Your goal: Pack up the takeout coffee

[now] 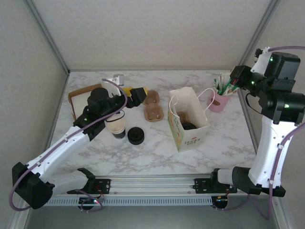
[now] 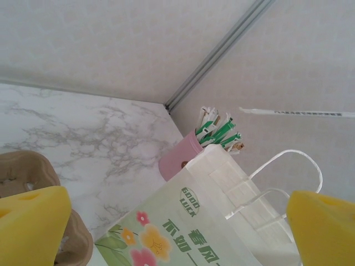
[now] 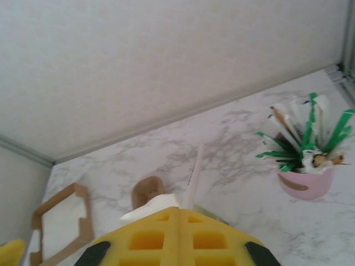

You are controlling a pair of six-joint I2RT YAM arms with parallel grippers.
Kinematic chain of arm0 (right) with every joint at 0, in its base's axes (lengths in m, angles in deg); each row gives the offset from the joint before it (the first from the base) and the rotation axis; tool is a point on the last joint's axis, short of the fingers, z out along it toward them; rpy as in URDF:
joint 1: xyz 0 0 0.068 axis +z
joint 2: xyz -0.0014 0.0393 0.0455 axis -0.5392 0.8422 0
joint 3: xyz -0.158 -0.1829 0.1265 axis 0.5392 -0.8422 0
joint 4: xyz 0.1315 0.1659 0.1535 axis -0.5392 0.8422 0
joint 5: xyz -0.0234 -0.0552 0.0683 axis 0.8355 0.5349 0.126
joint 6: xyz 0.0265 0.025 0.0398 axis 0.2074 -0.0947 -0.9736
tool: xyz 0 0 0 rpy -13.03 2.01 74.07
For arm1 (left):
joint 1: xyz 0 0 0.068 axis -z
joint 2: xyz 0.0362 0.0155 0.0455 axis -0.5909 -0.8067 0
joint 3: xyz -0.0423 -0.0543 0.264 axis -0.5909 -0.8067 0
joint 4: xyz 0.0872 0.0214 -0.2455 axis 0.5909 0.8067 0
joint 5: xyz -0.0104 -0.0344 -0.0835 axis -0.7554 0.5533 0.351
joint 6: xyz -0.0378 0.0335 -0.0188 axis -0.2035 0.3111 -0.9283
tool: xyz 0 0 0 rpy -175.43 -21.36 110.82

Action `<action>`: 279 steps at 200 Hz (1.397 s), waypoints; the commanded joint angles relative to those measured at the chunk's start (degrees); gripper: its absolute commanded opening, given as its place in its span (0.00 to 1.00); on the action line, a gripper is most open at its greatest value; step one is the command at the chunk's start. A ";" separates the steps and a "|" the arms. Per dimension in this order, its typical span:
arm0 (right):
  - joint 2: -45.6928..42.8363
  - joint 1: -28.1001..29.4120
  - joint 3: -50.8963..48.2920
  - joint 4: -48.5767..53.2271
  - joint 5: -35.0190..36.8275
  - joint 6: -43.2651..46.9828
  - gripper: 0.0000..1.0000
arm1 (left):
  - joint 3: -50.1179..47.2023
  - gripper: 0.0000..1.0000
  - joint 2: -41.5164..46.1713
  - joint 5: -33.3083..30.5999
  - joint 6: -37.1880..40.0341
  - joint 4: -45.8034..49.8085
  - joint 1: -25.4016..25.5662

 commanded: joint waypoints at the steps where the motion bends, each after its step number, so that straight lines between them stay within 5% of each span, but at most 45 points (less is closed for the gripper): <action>1: -1.68 -0.02 2.22 2.64 -7.77 0.36 0.03 | -1.10 1.00 1.89 -1.80 -0.60 -0.63 -0.61; 53: -3.38 0.03 2.59 4.45 -18.92 1.04 0.02 | -4.29 1.00 5.08 -4.91 -0.32 1.07 -0.60; 107: -5.04 1.47 -2.92 3.87 -21.80 1.15 0.02 | -6.44 1.00 5.82 -6.88 -0.04 2.31 -0.60; 182: -1.72 6.44 -6.73 9.79 -11.40 4.62 0.01 | -5.89 1.00 4.46 -6.93 0.48 1.90 -0.60; 279: 9.44 23.28 -5.39 11.02 8.79 4.90 0.01 | -5.91 1.00 3.75 -7.07 1.12 1.81 -0.60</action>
